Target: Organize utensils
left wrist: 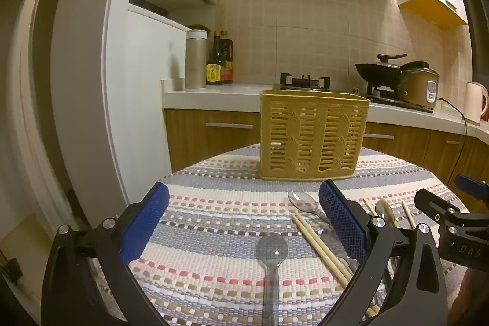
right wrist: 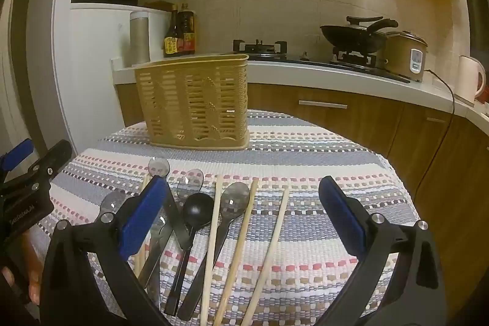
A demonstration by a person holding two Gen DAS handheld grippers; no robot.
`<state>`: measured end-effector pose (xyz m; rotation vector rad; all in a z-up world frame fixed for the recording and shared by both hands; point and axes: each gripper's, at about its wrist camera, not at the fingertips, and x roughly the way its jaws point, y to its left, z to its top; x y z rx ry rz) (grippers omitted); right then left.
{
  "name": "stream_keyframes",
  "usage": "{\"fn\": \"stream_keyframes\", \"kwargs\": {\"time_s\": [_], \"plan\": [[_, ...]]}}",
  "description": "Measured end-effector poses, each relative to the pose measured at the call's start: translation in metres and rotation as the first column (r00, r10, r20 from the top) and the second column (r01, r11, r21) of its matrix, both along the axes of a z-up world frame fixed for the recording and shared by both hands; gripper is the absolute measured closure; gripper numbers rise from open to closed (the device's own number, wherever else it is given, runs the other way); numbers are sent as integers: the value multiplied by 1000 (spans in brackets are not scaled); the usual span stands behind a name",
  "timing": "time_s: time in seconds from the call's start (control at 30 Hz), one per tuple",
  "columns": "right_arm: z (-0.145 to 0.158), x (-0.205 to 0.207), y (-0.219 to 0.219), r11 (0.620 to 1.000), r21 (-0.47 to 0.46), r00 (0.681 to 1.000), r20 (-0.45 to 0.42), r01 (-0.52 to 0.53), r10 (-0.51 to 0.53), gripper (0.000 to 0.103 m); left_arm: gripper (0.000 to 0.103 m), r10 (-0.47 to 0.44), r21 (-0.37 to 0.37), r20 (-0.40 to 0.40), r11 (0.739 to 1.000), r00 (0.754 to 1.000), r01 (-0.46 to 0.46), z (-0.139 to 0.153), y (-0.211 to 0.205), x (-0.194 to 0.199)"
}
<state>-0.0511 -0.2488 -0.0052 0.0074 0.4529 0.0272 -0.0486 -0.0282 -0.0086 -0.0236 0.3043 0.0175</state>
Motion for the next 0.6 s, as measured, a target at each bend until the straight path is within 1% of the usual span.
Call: {"fn": "stream_keyframes", "kwargs": {"time_s": [0.27, 0.4, 0.43, 0.6], "plan": [[2, 4, -5, 1000, 3, 1000, -6, 0, 0, 7, 8, 3, -3, -1, 1000, 1000, -3, 0, -1, 0], [-3, 2, 5, 1000, 6, 1000, -2, 0, 0, 7, 8, 4, -6, -1, 1000, 1000, -4, -1, -1, 0], [-1, 0, -1, 1000, 6, 1000, 1, -1, 1, 7, 8, 4, -5, -2, 1000, 1000, -4, -1, -1, 0], [-1, 0, 0, 1000, 9, 1000, 2, -1, 1, 7, 8, 3, -4, -2, 1000, 1000, -3, -2, -2, -1]]}}
